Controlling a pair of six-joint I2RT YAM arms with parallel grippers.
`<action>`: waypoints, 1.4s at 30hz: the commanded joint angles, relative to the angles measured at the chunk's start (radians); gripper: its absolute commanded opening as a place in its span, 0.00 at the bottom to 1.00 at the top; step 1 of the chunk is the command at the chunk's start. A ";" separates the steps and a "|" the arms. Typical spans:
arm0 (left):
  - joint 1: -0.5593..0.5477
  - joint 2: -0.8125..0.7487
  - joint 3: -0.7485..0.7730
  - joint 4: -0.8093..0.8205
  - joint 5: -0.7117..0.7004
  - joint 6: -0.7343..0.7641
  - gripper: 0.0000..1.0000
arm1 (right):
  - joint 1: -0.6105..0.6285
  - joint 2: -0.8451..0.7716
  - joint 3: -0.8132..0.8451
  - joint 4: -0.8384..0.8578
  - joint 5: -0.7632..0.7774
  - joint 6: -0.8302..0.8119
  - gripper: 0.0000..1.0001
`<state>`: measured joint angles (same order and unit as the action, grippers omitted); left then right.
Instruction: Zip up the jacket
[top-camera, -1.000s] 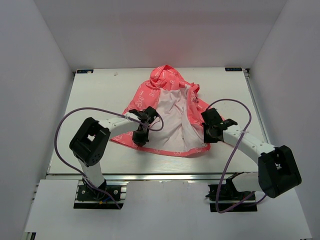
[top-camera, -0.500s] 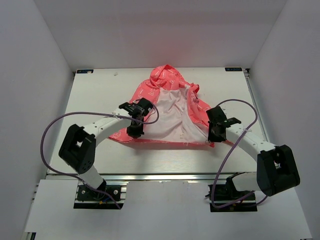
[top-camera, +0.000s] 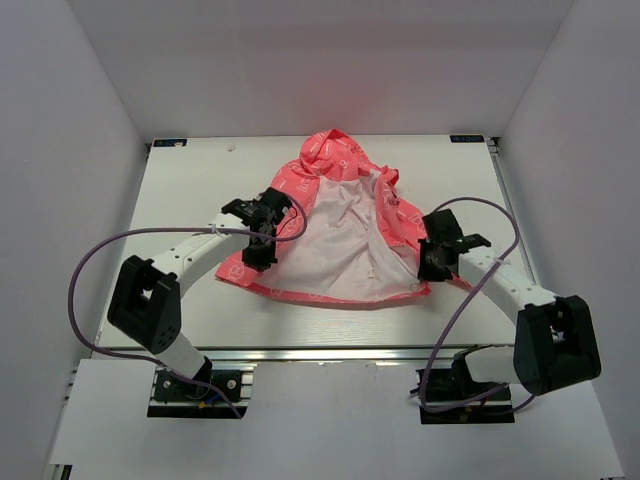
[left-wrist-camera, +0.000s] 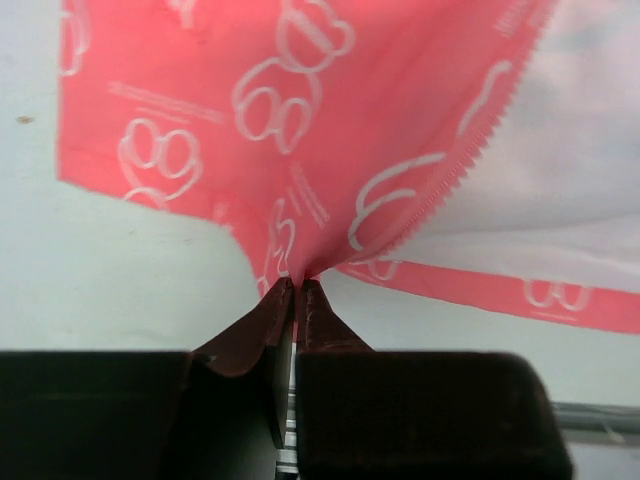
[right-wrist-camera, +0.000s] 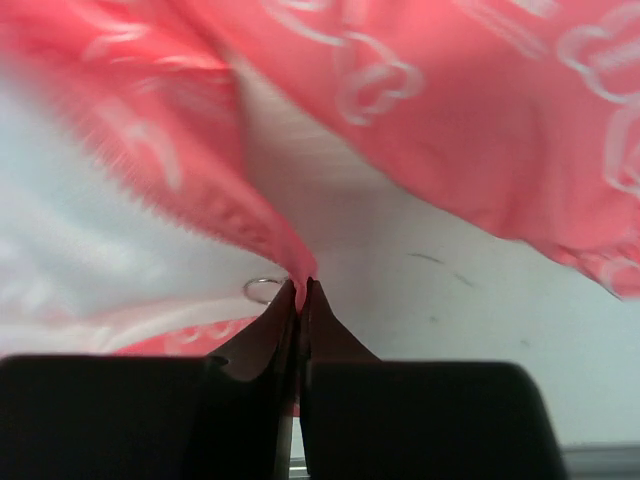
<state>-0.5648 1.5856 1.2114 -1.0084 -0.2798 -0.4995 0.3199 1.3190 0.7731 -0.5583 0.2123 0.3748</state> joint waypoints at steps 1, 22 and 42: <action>0.002 -0.072 0.022 0.091 0.155 0.036 0.00 | 0.001 -0.101 0.009 0.118 -0.287 -0.108 0.00; 0.002 -0.102 -0.018 1.060 0.797 -0.175 0.00 | 0.011 -0.124 0.072 0.943 -0.952 0.118 0.00; 0.000 -0.085 -0.019 1.108 0.812 -0.194 0.00 | 0.015 -0.046 0.060 1.089 -0.972 0.210 0.00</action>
<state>-0.5644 1.5166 1.1992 0.0582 0.5053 -0.6857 0.3294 1.2617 0.8021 0.4824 -0.7376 0.5888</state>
